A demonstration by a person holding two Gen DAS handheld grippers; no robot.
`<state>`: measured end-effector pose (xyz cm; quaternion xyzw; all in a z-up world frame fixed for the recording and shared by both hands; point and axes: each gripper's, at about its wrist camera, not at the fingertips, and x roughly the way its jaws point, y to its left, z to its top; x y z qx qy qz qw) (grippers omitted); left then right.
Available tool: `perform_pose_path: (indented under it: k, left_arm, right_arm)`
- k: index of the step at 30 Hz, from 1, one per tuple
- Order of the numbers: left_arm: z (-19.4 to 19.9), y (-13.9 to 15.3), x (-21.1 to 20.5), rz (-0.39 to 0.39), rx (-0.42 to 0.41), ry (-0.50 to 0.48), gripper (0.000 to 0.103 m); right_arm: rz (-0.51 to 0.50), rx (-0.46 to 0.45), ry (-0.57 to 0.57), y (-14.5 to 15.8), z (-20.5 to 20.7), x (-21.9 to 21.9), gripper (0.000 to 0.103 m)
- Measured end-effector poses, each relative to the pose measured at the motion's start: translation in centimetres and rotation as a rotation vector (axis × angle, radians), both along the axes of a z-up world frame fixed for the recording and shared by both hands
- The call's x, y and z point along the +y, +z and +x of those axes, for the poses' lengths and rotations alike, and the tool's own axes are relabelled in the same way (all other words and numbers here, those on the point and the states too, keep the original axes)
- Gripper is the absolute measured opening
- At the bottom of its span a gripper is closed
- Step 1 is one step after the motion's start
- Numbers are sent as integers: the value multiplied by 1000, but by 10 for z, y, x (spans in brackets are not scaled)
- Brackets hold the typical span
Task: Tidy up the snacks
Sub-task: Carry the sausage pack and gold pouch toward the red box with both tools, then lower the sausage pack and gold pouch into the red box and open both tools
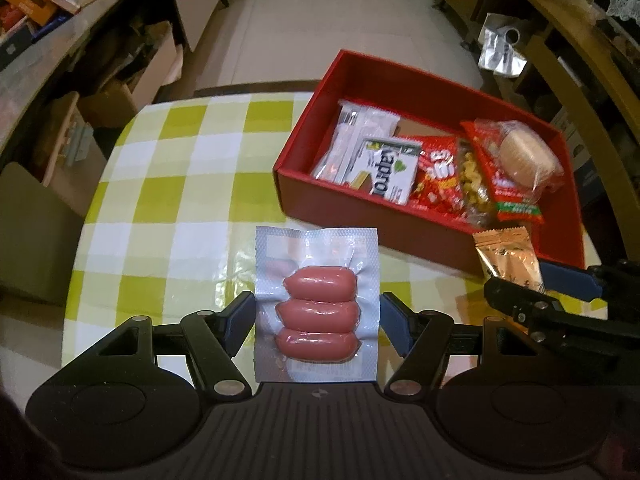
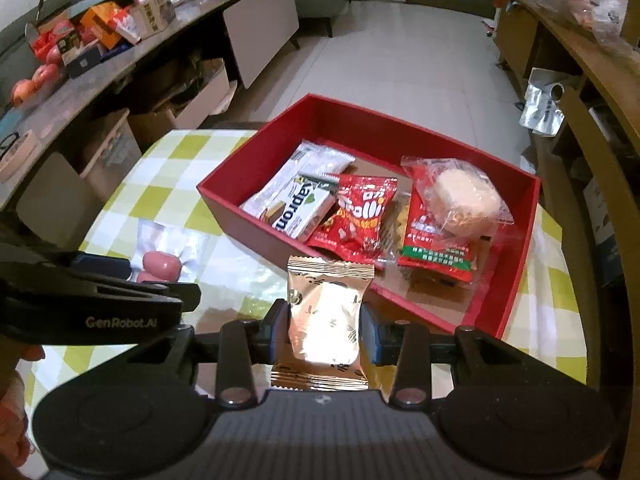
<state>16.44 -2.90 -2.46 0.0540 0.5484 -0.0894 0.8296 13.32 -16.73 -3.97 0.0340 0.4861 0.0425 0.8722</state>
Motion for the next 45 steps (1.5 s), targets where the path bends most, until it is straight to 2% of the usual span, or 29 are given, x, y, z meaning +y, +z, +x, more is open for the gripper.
perform_pose_path:
  k: [13, 24, 36, 45]
  left_arm:
    - [29, 17, -37, -7, -65, -12, 73]
    - [69, 6, -71, 20, -100, -28, 73]
    - [90, -20, -77, 1, -68, -15, 74]
    - [91, -18, -73, 8, -81, 0, 78]
  right_arm:
    - [27, -58, -88, 12, 24, -31, 46]
    - [7, -58, -148, -2, 60, -57, 46]
    - [-45, -81, -162, -15, 77, -60, 49]
    - [-31, -78, -171, -16, 78, -64, 51]
